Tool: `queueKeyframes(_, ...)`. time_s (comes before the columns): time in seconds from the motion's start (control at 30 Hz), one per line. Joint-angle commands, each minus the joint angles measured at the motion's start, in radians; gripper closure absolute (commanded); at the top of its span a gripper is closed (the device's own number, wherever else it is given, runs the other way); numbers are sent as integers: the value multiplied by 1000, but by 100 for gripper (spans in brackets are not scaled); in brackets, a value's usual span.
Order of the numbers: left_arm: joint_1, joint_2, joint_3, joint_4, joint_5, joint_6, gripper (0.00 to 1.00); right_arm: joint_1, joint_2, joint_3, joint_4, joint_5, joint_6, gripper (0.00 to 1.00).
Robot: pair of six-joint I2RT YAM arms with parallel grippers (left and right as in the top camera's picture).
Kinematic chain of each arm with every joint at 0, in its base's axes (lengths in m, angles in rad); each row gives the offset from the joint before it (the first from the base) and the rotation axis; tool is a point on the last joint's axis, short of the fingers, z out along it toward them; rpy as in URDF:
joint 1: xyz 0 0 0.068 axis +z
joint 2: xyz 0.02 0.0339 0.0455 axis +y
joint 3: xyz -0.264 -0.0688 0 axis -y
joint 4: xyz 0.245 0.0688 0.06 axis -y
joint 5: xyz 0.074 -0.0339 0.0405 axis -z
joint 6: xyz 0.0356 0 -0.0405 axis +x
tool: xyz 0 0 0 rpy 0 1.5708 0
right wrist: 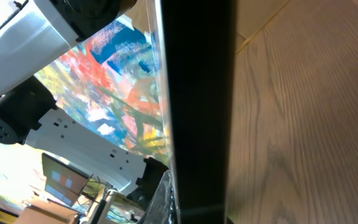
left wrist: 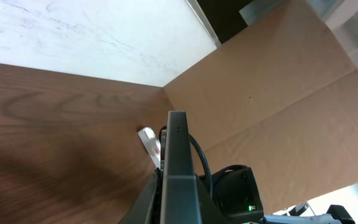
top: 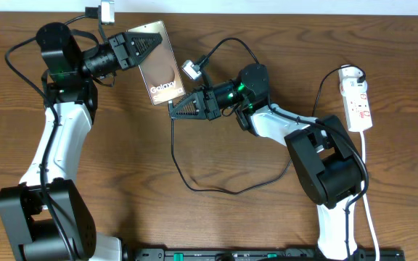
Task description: Plug charger to phone and switch on socket
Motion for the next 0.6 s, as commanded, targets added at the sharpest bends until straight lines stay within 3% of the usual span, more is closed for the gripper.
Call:
queueKeyframes(0.0, -9, -2, -3, -10, 107, -1, 93, -21, -3, 14, 6, 106, 13, 99)
queueKeyframes(0.57, -9, -2, -3, -10, 108, -2, 92, -67, -3, 14, 0, 64, 12, 99)
